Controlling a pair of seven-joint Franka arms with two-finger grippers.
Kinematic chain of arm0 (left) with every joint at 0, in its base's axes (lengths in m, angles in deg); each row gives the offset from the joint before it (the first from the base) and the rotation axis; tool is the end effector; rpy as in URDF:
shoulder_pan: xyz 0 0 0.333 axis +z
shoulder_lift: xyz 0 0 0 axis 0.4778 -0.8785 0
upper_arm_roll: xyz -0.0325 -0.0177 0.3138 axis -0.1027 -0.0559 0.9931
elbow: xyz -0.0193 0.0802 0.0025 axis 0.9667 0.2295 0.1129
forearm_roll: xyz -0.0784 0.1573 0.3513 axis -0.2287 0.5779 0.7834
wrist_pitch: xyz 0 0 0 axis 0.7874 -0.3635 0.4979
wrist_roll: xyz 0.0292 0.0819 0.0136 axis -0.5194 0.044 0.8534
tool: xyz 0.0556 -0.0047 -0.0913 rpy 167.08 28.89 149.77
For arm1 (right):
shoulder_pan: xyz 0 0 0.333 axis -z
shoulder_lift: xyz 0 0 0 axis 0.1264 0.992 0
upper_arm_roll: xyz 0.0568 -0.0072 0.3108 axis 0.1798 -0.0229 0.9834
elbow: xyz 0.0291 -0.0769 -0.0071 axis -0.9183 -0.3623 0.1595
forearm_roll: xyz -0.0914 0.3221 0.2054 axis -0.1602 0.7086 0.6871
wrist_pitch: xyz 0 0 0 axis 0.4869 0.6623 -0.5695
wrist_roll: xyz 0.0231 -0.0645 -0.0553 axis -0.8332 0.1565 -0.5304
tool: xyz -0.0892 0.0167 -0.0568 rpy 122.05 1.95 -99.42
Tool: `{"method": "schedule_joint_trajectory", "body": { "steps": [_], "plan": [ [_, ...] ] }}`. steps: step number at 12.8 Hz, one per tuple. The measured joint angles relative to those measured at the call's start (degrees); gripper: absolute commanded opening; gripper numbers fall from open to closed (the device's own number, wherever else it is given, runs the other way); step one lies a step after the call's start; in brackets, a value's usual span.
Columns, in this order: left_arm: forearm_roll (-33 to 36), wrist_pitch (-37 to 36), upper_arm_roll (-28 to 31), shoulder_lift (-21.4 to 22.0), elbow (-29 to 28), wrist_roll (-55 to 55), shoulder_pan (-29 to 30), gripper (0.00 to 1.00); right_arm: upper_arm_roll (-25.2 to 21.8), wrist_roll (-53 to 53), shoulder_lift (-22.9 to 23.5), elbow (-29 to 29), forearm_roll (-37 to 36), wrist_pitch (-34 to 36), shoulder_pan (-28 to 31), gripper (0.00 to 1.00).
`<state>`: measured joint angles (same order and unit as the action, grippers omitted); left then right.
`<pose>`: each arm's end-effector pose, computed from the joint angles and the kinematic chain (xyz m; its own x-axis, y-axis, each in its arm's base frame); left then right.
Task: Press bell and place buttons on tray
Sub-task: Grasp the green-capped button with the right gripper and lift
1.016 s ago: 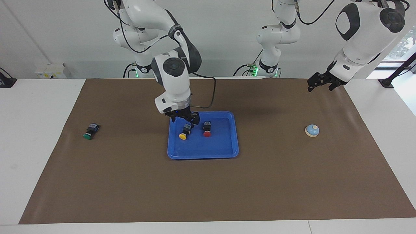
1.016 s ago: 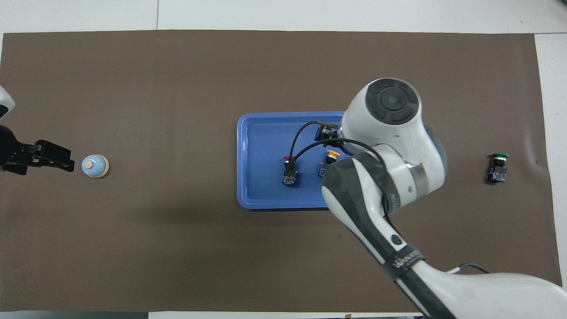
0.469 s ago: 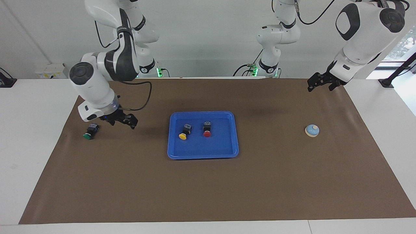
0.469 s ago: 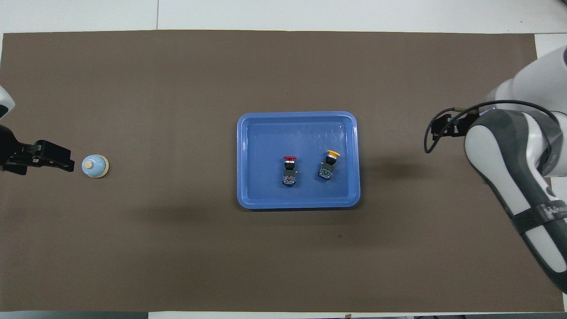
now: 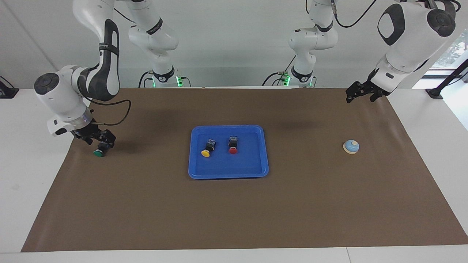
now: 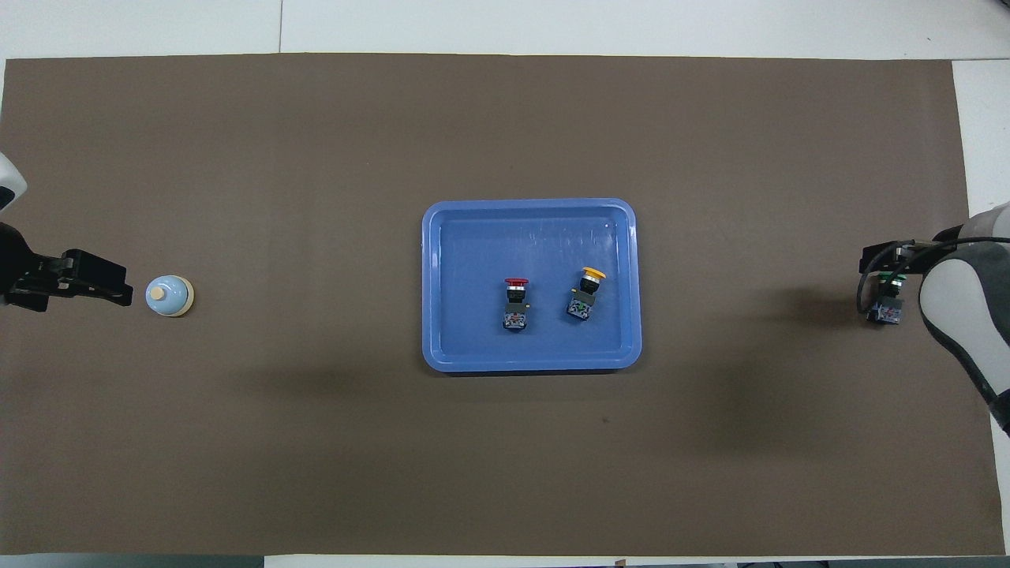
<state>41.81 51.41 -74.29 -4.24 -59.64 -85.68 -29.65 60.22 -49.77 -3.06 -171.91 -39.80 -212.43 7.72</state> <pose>0.5283 -0.0063 0.5677 0.9851 -0.0186 -0.1707 -0.0156 -0.9997 0.0190 0.5416 -0.1593 0.3564 0.9797 -0.1999 0.0150 -0.2002 -0.9796 0.0162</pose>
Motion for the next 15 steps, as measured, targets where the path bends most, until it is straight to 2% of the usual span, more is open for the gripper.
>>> {"method": "schedule_joint_trajectory", "body": {
  "steps": [2, 7, 8, 9, 10, 11, 15],
  "plan": [
    [0.00, 0.00, 0.00, 0.00, 0.00, 0.00, 0.00, 1.00, 0.04, 0.00, -0.86, -4.15, -0.11, -5.11, 1.02, 1.00],
    [0.00, 0.00, 0.00, 0.00, 0.00, 0.00, 0.00, 1.00, 0.15, -1.00, -1.13, -10.39, -0.19, -13.54, 3.45, 1.00],
    [0.00, 0.00, 0.00, 0.00, 0.00, 0.00, 0.00, 1.00, 0.14, -2.07, -0.50, -11.62, -0.20, -15.08, 4.48, 0.97],
    [0.00, 0.00, 0.00, 0.00, 0.00, 0.00, 0.00, 1.00, 0.14, -3.18, 0.29, -12.20, -0.20, -16.13, 5.45, 0.62],
    [0.00, 0.00, 0.00, 0.00, 0.00, 0.00, 0.00, 1.00, 0.13, -3.88, 0.99, -12.32, -0.20, -16.57, 6.04, 0.21],
    [0.00, 0.00, 0.00, 0.00, 0.00, 0.00, 0.00, 1.00, 0.14, -4.22, 1.35, -12.31, -0.21, -16.80, 6.17, 0.00],
    [0.00, 0.00, 0.00, 0.00, 0.00, 0.00, 0.00, 1.00, 1.23, -4.27, 0.62, -11.32, -0.21, -13.61, 5.62, 0.00]
  ]
}}
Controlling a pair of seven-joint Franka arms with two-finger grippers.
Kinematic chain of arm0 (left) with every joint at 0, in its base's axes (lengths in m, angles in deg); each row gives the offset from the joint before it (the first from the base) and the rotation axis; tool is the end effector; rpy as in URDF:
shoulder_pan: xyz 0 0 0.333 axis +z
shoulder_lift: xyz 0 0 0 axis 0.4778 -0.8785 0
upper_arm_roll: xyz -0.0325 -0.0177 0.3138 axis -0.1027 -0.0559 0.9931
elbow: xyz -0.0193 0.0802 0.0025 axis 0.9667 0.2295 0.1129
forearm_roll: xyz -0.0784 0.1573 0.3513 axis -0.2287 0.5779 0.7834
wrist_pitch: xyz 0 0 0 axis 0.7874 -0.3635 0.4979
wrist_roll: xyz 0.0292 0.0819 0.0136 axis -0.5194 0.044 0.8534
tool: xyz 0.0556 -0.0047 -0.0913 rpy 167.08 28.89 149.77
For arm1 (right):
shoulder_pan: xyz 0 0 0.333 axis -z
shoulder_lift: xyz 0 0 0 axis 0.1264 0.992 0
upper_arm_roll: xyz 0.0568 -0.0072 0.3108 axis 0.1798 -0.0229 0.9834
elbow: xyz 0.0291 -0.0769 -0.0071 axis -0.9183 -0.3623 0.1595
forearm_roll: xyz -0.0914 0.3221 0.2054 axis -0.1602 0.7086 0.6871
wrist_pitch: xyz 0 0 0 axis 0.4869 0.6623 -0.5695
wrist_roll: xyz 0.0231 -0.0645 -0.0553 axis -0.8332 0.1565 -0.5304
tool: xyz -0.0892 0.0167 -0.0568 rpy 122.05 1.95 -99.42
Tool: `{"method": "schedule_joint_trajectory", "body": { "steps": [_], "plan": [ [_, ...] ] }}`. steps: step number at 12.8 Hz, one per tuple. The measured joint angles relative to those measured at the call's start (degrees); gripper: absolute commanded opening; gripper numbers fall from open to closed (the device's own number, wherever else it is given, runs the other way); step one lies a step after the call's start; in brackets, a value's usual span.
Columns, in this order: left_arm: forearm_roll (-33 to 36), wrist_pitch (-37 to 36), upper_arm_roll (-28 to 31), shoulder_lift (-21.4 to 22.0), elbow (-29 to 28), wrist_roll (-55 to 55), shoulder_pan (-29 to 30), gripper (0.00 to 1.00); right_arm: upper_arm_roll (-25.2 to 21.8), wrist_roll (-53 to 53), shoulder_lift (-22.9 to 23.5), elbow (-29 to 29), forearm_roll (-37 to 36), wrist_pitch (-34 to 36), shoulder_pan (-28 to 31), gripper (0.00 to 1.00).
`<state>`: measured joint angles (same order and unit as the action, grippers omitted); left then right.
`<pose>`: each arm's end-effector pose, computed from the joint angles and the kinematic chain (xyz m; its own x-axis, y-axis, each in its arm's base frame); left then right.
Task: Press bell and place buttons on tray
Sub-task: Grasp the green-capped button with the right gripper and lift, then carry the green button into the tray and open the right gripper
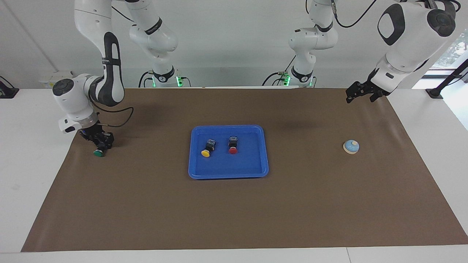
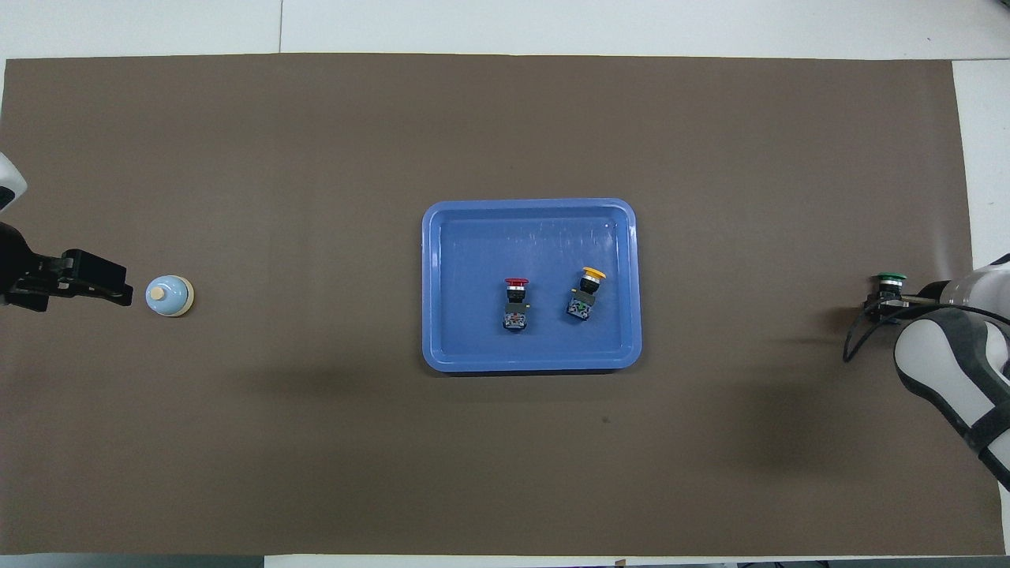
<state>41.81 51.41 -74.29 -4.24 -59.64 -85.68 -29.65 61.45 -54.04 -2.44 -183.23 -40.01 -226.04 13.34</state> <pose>0.5283 -0.0063 0.5677 0.9851 -0.0186 -0.1707 -0.0156 -0.9997 0.0190 0.4930 -0.1867 0.2886 0.9795 -0.1966 0.0429 -0.1975 -0.9801 0.0190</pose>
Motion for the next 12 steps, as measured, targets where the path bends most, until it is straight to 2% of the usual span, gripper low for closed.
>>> {"method": "schedule_joint_trajectory", "body": {
  "steps": [3, 6, 9, 12],
  "plan": [
    [0.00, 0.00, 0.00, 0.00, 0.00, 0.00, 0.00, 1.00, 0.33, 0.28, -1.04, 4.55, 0.01, 8.57, -3.55, 0.00],
    [0.00, 0.00, 0.00, 0.00, 0.00, 0.00, 0.00, 1.00, 0.46, 6.60, -2.16, 11.85, 0.04, 18.83, -11.42, 0.00],
    [0.00, 0.00, 0.00, 0.00, 0.00, 0.00, 0.00, 1.00, 0.77, 21.18, -2.14, 19.83, 0.10, 27.56, -24.20, 0.00],
    [0.00, 0.00, 0.00, 0.00, 0.00, 0.00, 0.00, 1.00, 1.07, 37.24, -1.19, 25.23, 0.34, 30.29, -39.29, 0.00]
  ]
}}
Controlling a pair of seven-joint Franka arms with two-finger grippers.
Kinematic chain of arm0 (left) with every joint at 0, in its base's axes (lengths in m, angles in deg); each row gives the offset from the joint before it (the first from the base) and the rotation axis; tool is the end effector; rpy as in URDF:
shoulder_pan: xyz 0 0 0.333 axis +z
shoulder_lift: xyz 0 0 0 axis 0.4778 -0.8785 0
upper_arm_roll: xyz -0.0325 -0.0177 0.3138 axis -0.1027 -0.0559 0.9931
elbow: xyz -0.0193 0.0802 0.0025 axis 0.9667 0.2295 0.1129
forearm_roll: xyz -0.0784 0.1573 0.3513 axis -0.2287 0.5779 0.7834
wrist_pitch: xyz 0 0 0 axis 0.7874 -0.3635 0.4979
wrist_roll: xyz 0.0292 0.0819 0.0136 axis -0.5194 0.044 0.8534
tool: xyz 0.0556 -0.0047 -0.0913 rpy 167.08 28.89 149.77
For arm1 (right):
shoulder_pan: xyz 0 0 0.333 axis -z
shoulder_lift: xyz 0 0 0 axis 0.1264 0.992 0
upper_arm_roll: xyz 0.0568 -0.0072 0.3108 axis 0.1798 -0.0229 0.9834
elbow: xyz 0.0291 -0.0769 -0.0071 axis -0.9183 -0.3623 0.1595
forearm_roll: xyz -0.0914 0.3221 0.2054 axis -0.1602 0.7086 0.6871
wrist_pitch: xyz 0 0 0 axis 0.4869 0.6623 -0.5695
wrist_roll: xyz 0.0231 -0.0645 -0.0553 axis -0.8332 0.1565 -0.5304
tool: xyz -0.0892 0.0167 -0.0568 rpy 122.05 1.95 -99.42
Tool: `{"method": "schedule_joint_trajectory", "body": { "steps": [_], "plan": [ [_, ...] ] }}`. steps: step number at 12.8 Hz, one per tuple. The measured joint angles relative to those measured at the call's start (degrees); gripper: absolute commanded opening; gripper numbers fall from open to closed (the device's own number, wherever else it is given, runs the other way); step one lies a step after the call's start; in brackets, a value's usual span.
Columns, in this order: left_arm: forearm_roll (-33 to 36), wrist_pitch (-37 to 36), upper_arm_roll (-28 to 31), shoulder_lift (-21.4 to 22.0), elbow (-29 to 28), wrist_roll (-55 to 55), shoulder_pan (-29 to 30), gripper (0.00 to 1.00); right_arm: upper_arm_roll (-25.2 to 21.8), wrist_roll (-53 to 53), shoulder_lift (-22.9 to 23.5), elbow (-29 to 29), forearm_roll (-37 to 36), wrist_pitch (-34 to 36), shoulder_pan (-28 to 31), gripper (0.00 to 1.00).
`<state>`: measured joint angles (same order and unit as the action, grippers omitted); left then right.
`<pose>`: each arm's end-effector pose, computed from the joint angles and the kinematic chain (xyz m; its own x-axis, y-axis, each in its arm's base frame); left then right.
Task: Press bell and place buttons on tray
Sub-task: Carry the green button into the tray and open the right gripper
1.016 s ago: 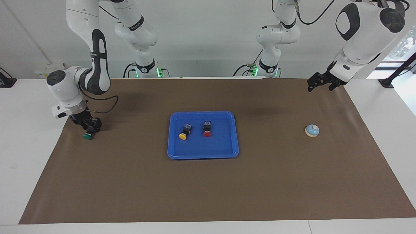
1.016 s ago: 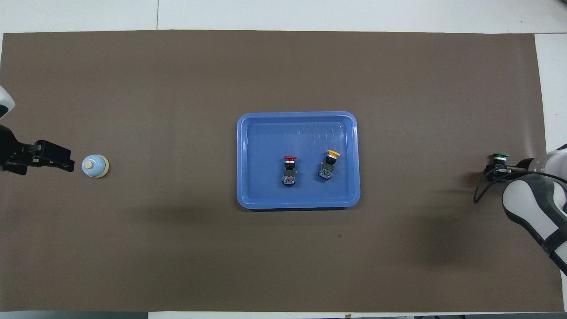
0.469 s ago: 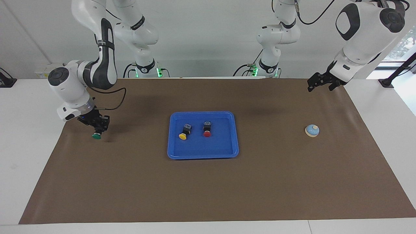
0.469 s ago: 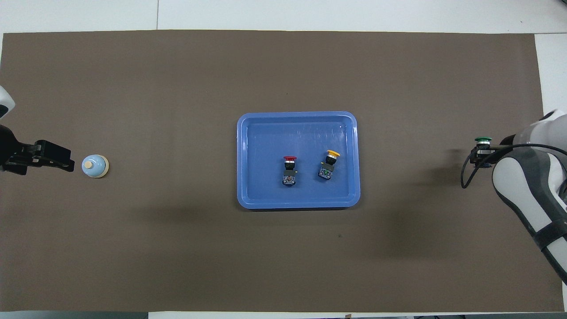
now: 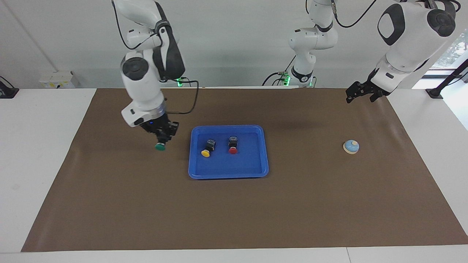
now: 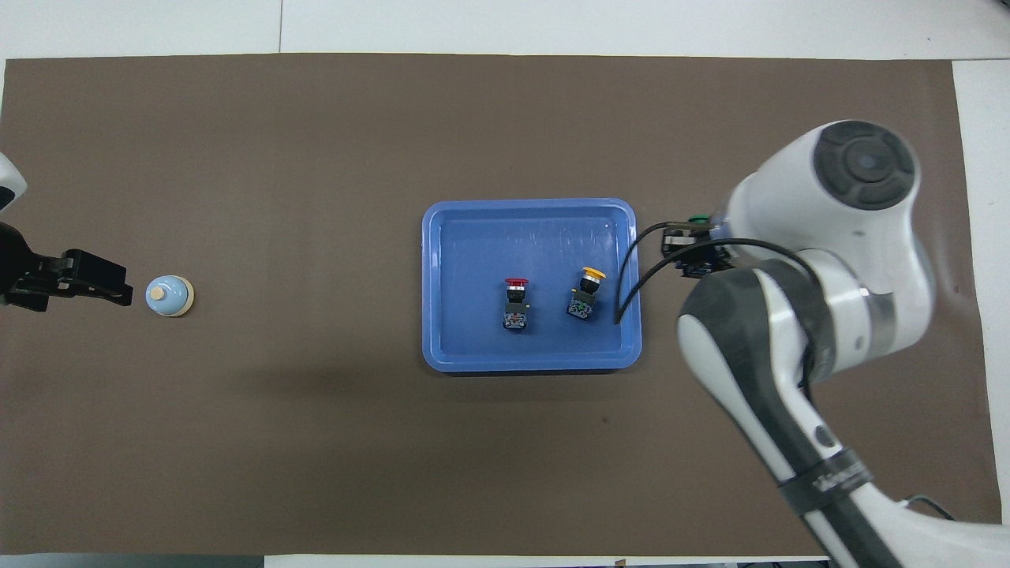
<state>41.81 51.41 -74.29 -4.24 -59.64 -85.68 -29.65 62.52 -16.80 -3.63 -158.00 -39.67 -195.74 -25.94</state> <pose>0.5283 -0.0063 0.5677 0.9851 -0.0186 -0.1707 -0.0156 -0.9997 0.0190 0.5558 0.1967 0.4478 0.9880 -0.1535 -0.0149 -0.1532 -0.9880 0.0195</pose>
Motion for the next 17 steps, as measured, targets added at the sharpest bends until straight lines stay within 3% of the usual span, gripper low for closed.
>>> {"method": "schedule_joint_trajectory", "body": {
  "steps": [3, 8, 12, 17],
  "plan": [
    [0.00, 0.00, 0.00, 0.00, 0.00, 0.00, 0.00, 1.00, 0.00, 11.08, 2.88, 3.14, 0.84, -1.12, -9.97, 0.00],
    [0.00, 0.00, 0.00, 0.00, 0.00, 0.00, 0.00, 1.00, -0.25, 24.74, 17.50, 16.98, 0.81, -1.29, -18.40, 0.00],
    [0.00, 0.00, 0.00, 0.00, 0.00, 0.00, 0.00, 1.00, -0.30, 25.92, 22.95, 17.03, 0.80, -10.17, -18.99, 0.00],
    [0.00, 0.00, 0.00, 0.00, 0.00, 0.00, 0.00, 1.00, -0.34, 25.92, 24.88, 14.17, 0.64, -16.32, -20.00, 0.00]
  ]
}}
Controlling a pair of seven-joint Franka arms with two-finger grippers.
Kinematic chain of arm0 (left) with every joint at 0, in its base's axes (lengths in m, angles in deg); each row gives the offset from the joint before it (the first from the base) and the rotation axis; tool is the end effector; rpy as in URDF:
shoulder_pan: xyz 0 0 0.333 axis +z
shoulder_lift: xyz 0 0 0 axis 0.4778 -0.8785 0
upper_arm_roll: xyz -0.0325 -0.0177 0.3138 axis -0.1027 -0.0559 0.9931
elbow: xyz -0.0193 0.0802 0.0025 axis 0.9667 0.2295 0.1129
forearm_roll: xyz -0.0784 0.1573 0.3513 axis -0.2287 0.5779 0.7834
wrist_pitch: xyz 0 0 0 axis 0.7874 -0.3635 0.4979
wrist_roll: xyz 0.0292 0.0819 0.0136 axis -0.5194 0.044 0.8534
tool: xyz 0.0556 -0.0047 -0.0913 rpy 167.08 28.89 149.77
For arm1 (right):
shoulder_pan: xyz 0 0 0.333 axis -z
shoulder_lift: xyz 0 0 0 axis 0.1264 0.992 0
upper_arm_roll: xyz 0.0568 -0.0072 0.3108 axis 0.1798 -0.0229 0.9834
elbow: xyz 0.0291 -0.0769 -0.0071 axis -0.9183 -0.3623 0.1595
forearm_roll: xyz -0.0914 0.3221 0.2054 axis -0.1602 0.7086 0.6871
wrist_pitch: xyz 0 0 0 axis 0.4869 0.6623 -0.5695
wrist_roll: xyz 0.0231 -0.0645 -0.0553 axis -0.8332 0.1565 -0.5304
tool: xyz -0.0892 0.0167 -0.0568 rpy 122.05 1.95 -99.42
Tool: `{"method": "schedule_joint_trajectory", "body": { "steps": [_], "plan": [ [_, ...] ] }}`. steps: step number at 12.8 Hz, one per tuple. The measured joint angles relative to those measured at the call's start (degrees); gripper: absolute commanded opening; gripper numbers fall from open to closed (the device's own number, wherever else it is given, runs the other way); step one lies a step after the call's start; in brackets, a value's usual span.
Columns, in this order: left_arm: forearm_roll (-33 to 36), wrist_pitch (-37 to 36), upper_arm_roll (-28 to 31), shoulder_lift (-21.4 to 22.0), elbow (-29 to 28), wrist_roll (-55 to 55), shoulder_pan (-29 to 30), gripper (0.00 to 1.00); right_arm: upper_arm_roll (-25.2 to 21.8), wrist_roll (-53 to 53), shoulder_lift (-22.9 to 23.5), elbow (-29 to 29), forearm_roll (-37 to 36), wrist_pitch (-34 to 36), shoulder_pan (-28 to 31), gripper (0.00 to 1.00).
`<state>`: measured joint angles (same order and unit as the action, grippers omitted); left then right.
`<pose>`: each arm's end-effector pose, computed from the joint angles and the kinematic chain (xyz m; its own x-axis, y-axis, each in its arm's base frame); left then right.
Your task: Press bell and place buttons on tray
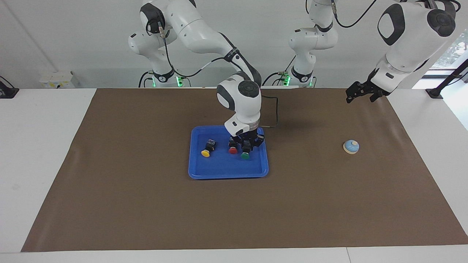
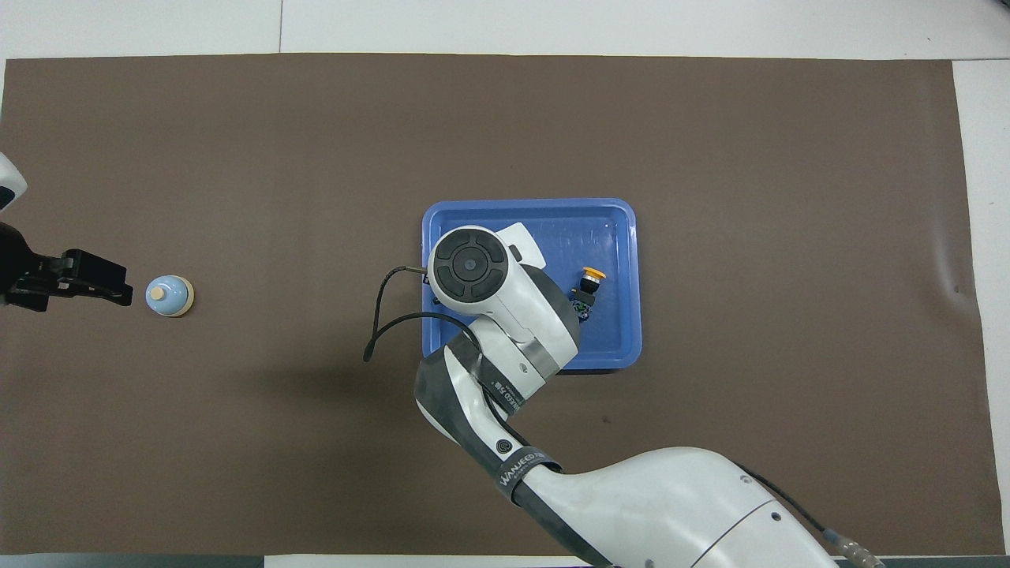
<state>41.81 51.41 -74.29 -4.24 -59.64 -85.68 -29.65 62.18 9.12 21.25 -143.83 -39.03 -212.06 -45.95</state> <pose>0.5283 -0.0063 0.5677 0.9851 -0.0186 -0.1707 -0.0156 -0.9997 0.0190 0.5388 0.4391 0.3082 0.9630 -0.2665 0.0406 -0.2637 -0.9625 -0.0637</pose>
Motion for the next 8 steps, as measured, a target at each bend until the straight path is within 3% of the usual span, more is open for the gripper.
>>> {"method": "schedule_joint_trajectory", "body": {
  "steps": [1, 2, 5, 8],
  "plan": [
    [0.00, 0.00, 0.00, 0.00, 0.00, 0.00, 0.00, 1.00, 0.00, 0.00, 0.02, -0.49, 0.00, -0.53, -0.18, 0.29],
    [0.00, 0.00, 0.00, 0.00, 0.00, 0.00, 0.00, 1.00, 0.00, 0.00, 0.02, -0.68, 0.00, -0.55, -0.24, 0.99],
    [0.00, 0.00, 0.00, 0.00, 0.00, 0.00, 0.00, 1.00, -0.01, 1.53, -0.05, -0.66, 0.00, 0.14, -0.52, 1.00],
    [0.00, 0.00, 0.00, 0.00, 0.00, 0.00, 0.00, 1.00, -0.83, 3.33, -1.62, 1.55, 0.00, 5.01, -0.40, 1.00]
  ]
}}
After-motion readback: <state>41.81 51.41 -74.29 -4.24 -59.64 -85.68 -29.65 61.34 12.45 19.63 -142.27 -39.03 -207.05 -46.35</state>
